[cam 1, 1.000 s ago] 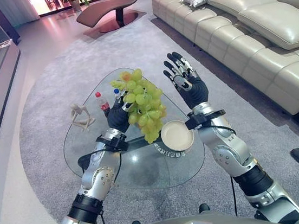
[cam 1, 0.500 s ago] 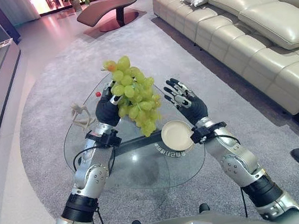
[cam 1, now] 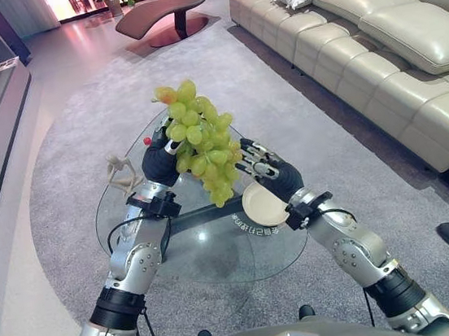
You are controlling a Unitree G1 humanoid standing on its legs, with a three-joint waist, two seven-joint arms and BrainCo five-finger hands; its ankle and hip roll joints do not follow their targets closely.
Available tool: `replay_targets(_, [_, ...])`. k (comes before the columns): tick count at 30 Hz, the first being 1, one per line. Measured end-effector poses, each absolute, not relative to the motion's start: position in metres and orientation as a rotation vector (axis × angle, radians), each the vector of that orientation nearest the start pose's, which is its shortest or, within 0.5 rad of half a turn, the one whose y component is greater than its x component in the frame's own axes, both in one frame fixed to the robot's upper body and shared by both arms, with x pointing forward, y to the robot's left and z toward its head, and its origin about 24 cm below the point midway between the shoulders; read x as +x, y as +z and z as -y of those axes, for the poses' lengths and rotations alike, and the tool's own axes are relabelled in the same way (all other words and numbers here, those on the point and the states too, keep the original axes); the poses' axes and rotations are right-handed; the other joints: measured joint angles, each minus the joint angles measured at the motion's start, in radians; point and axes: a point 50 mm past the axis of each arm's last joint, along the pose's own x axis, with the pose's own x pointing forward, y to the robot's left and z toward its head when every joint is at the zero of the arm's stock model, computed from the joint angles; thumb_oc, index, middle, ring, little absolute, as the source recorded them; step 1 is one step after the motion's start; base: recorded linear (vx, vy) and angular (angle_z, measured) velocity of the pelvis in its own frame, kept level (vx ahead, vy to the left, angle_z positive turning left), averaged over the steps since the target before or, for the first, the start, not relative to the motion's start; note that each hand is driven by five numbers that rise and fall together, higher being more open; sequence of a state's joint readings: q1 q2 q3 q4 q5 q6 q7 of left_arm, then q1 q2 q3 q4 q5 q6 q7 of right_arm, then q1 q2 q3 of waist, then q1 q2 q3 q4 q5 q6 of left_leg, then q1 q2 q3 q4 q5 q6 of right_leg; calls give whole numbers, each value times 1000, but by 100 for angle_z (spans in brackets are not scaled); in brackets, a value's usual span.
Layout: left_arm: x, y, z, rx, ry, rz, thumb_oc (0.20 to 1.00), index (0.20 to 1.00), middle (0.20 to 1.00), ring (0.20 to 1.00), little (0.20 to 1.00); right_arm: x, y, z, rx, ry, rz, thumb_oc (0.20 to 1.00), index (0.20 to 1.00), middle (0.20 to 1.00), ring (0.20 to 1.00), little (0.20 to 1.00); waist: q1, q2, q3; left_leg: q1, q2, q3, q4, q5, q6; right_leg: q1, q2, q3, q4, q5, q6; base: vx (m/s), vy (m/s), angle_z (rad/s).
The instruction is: Pick up fruits into the plate
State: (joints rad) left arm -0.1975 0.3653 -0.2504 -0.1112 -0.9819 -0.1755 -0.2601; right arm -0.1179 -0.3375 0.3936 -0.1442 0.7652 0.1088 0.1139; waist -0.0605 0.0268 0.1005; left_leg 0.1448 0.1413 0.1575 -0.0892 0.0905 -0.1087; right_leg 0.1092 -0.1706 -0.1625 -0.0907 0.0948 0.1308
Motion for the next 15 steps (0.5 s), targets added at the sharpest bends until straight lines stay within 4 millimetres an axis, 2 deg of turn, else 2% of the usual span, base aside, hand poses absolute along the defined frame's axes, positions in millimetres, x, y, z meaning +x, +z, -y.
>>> replay_targets(5, [269,122,-123,-604,-630,286,200,200,200,200,200,252,80,88,390,629,-49,1000,1000,1000,1000,1000,1,0,0,1,0,0,0,1,-2,0,0,1,0,0,0,0,0,0])
replay_targets(15, [268,117,-111,-630,-666,233,200,200,200,200,200,251,81,78,369,663,-57,1000,1000,1000,1000,1000,2,0,0,4,0,4,0,1,-2,0,2,8,0,0,0,0,0,0])
